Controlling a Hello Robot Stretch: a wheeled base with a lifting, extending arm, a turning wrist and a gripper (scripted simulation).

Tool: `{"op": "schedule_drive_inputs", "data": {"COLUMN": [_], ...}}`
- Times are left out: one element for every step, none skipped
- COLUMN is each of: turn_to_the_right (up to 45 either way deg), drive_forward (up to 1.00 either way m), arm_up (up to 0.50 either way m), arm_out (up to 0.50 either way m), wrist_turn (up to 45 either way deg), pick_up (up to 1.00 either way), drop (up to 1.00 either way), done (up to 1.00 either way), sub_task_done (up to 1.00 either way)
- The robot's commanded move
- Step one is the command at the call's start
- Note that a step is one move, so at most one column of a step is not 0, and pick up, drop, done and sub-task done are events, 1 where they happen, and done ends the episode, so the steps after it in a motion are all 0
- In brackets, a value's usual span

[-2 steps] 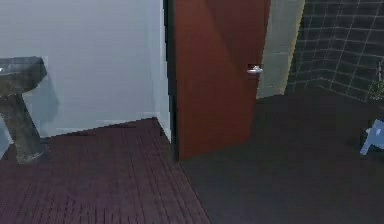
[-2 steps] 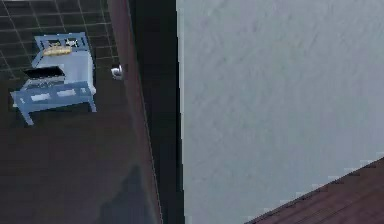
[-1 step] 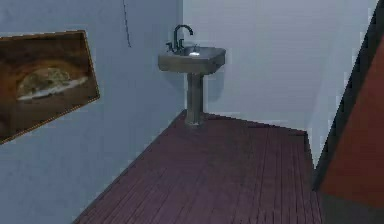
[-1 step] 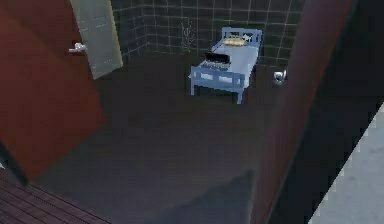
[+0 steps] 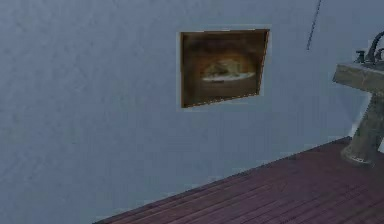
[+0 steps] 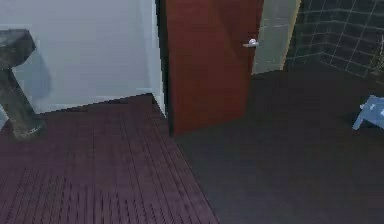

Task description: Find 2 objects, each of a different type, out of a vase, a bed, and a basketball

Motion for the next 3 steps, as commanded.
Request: {"op": "schedule_drive_inputs", "data": {"turn_to_the_right": [-21.0,0.0,45.0], "drive_forward": [0.0,0.15,0.0], "arm_up": [0.0,0.0,0.0], "arm_out": [0.0,0.0,0.0], "wrist_turn": [0.0,0.0,0.0], "pick_up": [0.0,0.0,0.0], "drop": [0.0,0.0,0.0], "done": [0.0,0.0,0.0], "sub_task_done": [0.0,0.0,0.0]}}
